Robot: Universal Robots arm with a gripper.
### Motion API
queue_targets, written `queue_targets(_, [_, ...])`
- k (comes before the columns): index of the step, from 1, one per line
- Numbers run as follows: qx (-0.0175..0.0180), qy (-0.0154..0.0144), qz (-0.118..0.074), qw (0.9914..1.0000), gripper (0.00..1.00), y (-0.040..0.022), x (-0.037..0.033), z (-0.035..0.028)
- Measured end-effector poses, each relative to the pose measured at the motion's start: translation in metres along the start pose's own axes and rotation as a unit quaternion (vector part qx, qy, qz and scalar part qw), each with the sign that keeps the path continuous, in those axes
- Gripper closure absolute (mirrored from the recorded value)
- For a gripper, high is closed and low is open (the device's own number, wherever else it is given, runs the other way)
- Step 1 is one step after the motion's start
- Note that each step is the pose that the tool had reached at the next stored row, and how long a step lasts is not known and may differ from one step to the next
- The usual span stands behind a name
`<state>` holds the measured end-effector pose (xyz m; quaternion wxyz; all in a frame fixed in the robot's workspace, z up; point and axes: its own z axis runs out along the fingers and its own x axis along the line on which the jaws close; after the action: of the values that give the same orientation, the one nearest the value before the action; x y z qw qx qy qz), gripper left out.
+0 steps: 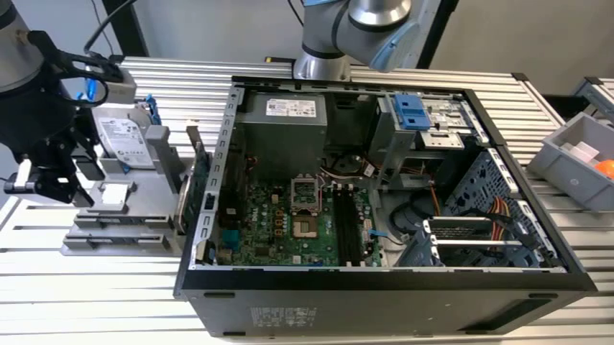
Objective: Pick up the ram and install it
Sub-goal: 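Pick up the ram and move it above insertion slot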
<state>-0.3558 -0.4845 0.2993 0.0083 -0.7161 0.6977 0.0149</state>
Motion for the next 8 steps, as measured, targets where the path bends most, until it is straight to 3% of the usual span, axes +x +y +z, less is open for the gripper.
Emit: queue_targets(8, [-0.0001, 0.0000, 0.000, 1.00000, 0.00, 0.0002, 0.0002, 0.0069])
